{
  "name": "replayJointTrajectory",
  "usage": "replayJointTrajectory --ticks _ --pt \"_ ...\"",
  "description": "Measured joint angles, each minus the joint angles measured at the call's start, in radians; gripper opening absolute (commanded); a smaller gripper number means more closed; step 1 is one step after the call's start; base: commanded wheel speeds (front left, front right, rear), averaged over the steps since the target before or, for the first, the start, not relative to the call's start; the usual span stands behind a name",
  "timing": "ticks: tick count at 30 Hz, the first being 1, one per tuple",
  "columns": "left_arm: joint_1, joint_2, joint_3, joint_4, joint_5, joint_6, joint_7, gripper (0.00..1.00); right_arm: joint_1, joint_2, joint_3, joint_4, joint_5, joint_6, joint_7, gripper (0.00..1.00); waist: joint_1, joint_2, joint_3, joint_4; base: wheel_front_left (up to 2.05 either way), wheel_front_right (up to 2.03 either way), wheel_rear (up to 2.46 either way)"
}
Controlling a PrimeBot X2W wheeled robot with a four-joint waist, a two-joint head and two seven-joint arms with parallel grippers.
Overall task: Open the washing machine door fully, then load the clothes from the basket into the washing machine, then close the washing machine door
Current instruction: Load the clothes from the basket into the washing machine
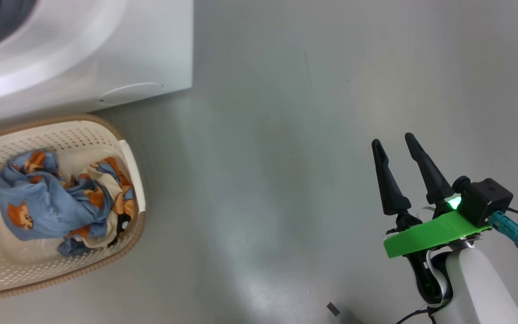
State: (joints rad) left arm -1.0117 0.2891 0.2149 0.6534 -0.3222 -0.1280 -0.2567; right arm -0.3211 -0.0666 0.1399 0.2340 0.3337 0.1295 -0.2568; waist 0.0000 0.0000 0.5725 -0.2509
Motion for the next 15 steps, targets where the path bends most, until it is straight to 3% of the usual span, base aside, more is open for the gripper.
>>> replayJointTrajectory --ticks 15 --pt "0.245 -0.06 -0.035 -0.106 0.001 0.0 0.0 1.0 0.007 -0.039 -0.02 0.002 -0.007 0.0 0.0 1.0 0.0 0.0 -0.064 0.061 0.0 0.0 0.0"
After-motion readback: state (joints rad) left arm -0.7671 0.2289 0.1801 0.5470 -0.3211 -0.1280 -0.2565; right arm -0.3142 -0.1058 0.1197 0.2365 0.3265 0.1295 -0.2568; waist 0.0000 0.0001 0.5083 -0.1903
